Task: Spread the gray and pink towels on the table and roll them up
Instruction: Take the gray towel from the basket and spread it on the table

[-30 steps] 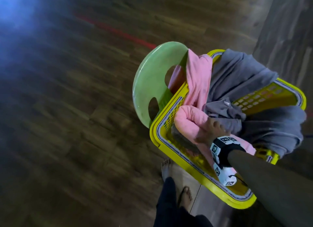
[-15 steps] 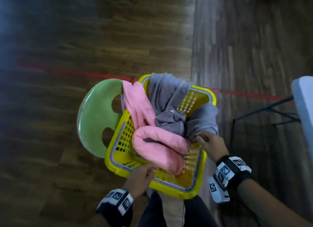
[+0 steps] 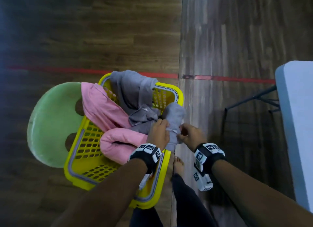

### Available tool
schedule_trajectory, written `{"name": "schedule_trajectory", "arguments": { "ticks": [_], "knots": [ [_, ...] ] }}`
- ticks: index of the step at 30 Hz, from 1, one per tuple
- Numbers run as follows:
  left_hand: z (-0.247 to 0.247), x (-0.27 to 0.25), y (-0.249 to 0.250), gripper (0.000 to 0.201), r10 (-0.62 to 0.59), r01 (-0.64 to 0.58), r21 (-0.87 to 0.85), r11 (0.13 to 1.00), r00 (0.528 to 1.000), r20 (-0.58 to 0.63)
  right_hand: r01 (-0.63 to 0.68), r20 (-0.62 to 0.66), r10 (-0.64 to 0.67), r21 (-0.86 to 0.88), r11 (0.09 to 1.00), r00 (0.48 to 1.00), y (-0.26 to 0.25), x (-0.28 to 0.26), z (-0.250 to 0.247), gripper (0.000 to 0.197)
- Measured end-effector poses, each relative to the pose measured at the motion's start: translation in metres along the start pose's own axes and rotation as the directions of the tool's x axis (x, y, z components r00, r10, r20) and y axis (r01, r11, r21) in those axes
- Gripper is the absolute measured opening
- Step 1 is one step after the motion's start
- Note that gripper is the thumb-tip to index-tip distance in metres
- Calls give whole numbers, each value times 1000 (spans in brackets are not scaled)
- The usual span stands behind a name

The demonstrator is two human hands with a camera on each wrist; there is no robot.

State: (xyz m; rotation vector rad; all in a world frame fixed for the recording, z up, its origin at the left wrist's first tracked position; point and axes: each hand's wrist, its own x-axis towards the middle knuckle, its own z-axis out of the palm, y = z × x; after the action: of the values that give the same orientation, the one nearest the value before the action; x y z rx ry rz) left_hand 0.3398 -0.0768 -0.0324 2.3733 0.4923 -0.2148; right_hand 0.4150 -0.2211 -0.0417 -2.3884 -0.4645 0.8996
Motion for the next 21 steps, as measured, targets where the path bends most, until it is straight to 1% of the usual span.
{"name": "schedule_trajectory", "arguments": {
  "ticks": [1, 3, 4, 7, 10, 12, 13, 15, 17, 19, 21],
  "knots": [
    [1, 0, 0, 23, 12, -12, -3, 1000, 1000, -13, 26, -21, -26, 10, 1000, 999, 1, 0, 0, 11],
    [2, -1, 0, 24, 4, -4, 16, 1000, 1000, 7, 71, -37, -70, 42, 997, 997, 2, -1, 1, 7],
    [1, 0, 0, 24, -5, 5, 26, 1000, 1000, 13, 79, -40, -77, 51, 996, 996, 1, -2, 1, 7],
    [-3, 2, 3, 14, -34, 33, -9, 999, 999, -35, 93, -59, -90, 53, 994, 994, -9, -2, -6, 10],
    [-15, 5, 12, 18, -103, 85, -151, 985, 988, -117, 164, -132, -152, 86, 983, 980, -26, 0, -25, 13],
    [-34, 4, 28, 12, -116, 67, -290, 955, 981, -157, 197, -194, -175, 98, 975, 965, -45, -7, -46, 13],
    [-47, 4, 40, 10, -99, 44, -322, 946, 983, -158, 200, -229, -171, 110, 974, 958, -55, -13, -59, 12],
    [-78, 4, 69, 13, -36, -7, -309, 951, 991, -131, 235, -326, -178, 144, 961, 929, -77, -29, -91, 11],
    [-114, 0, 105, 16, 69, -106, -297, 949, 989, -131, 270, -424, -178, 167, 948, 888, -99, -55, -126, 20],
    [-158, -7, 149, 16, 191, -225, -256, 940, 970, -150, 285, -503, -168, 166, 944, 848, -121, -88, -163, 30],
    [-199, -17, 198, 18, 324, -354, -181, 918, 929, -177, 322, -569, -176, 165, 932, 803, -135, -124, -203, 32]
  ]
}}
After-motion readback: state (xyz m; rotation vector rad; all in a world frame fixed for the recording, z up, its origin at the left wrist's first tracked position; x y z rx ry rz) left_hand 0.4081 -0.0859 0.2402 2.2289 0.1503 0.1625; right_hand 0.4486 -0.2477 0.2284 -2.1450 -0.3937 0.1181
